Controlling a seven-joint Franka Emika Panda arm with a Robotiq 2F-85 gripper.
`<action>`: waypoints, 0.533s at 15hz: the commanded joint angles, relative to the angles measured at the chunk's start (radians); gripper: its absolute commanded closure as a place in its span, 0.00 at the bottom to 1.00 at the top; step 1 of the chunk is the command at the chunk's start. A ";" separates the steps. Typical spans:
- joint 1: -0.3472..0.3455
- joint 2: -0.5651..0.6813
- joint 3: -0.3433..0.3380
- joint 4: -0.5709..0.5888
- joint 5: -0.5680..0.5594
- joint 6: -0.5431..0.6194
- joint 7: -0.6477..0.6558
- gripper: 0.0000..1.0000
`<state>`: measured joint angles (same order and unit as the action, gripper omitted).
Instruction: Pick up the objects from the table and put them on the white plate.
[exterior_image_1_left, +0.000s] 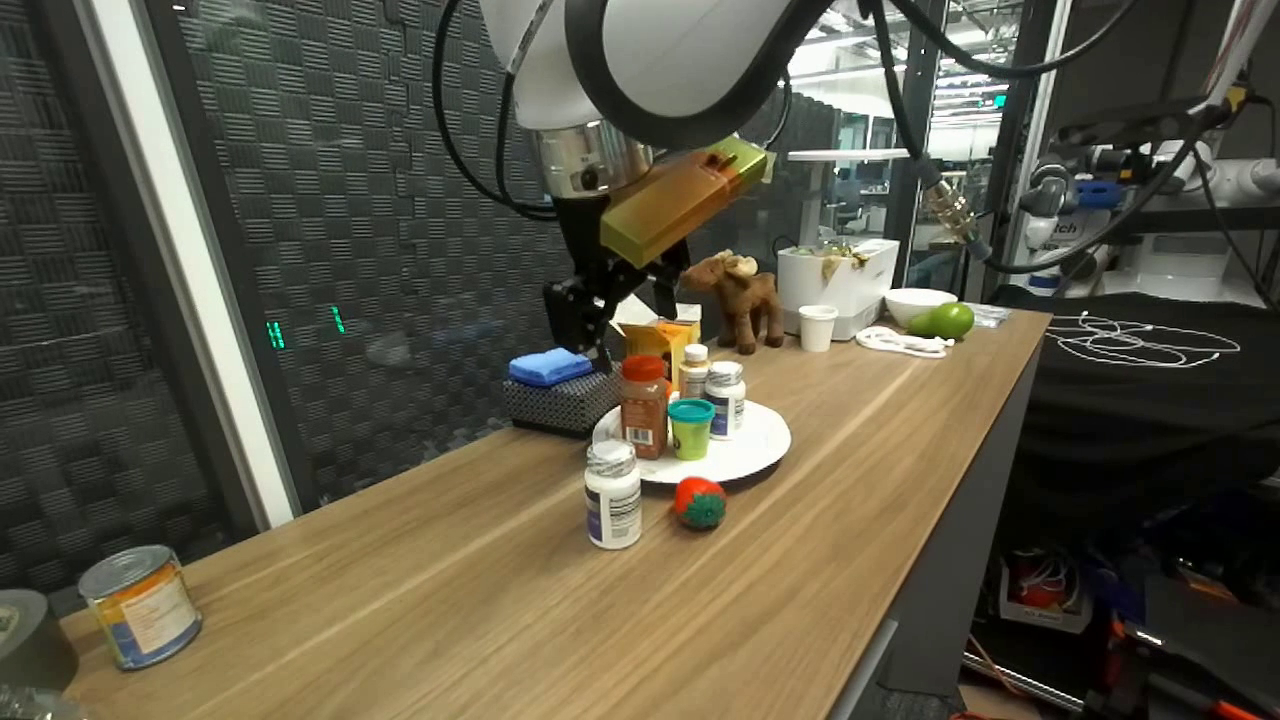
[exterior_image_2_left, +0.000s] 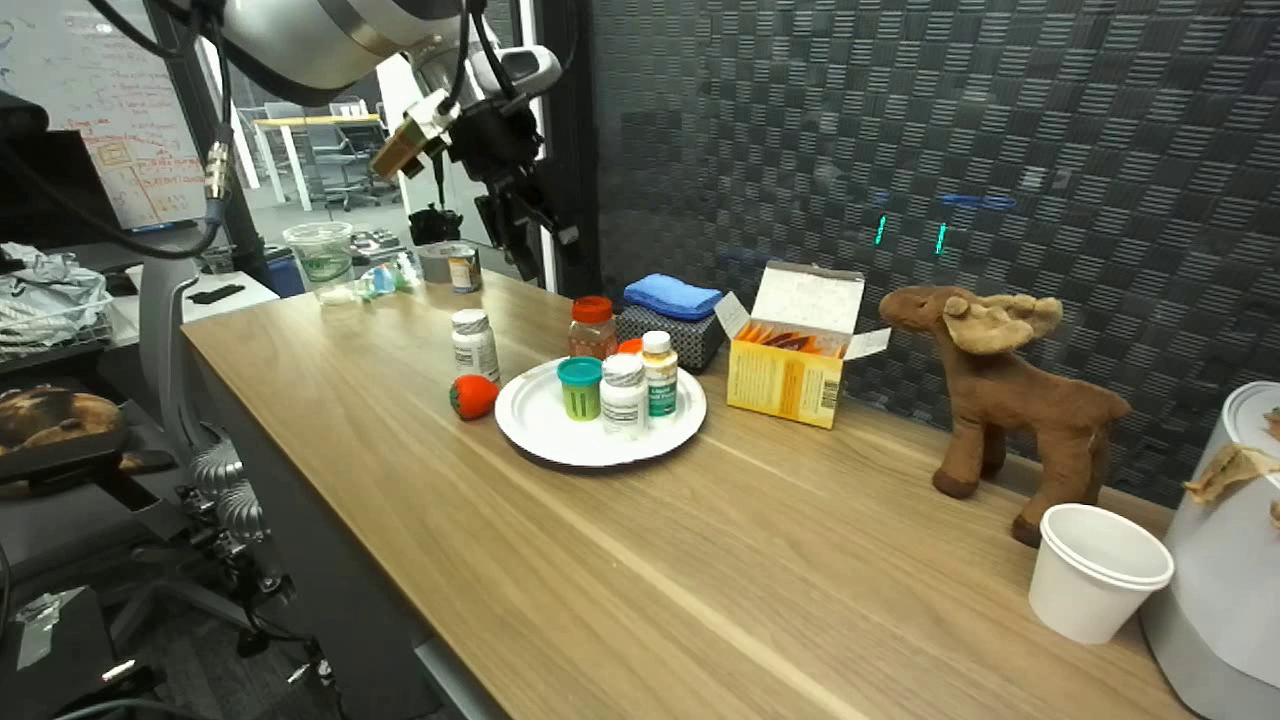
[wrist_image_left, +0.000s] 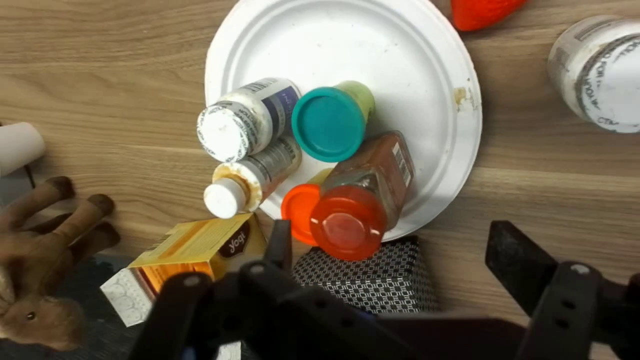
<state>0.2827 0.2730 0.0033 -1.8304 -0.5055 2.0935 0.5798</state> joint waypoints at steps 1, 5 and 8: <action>-0.003 -0.028 0.046 0.004 0.037 0.011 0.007 0.00; -0.031 0.000 0.093 0.004 0.204 0.128 -0.095 0.00; -0.042 0.016 0.105 -0.003 0.319 0.139 -0.163 0.00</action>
<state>0.2695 0.2790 0.0868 -1.8311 -0.2793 2.2021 0.4902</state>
